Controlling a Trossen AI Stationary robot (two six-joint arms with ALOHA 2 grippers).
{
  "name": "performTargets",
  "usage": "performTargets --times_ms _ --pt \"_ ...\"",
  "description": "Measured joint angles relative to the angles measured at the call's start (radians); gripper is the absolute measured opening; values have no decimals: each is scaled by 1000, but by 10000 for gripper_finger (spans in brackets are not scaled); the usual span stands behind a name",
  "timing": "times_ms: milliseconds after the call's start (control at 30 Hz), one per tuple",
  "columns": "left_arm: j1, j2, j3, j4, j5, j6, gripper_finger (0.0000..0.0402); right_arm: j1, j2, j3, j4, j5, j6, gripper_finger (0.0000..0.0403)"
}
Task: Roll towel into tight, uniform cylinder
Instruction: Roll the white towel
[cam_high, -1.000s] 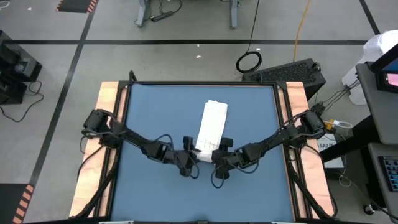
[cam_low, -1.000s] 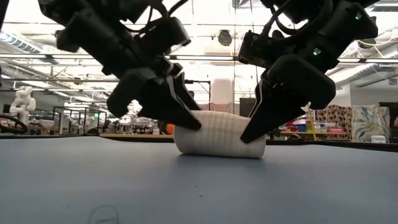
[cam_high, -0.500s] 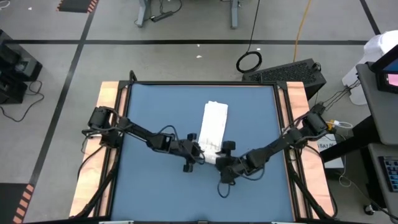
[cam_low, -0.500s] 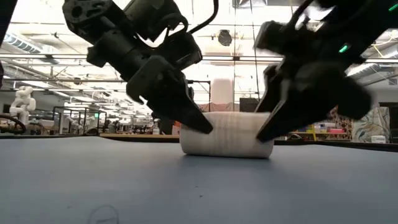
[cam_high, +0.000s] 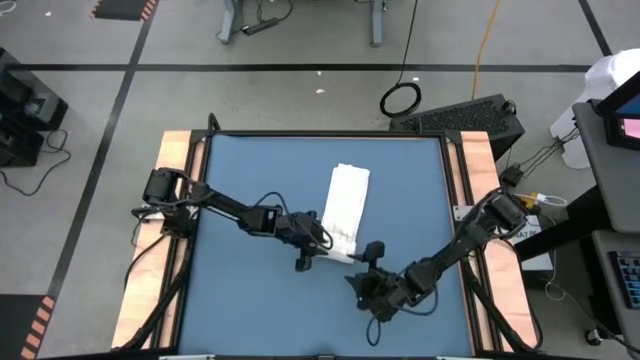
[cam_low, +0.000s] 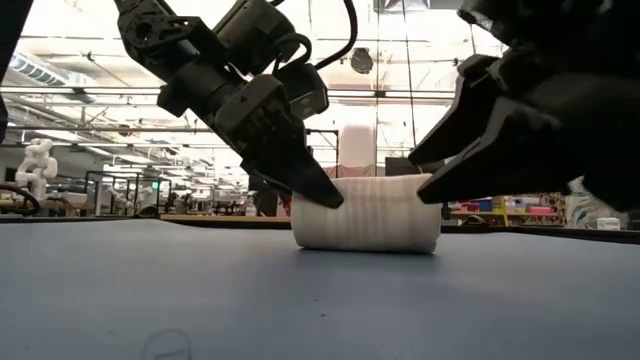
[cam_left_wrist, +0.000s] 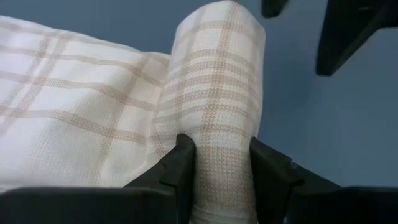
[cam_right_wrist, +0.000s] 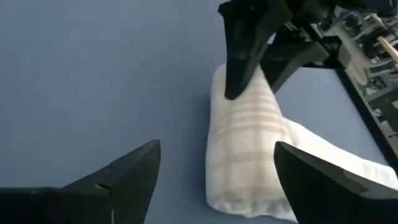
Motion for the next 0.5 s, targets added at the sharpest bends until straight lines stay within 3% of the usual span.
performTargets --times_ms 200,500 --pt "0 1 0 3 13 -6 125 -26 31 0 -1 47 17 300" --pt "0 1 0 4 13 -8 125 -66 59 3 -9 -16 73 299"
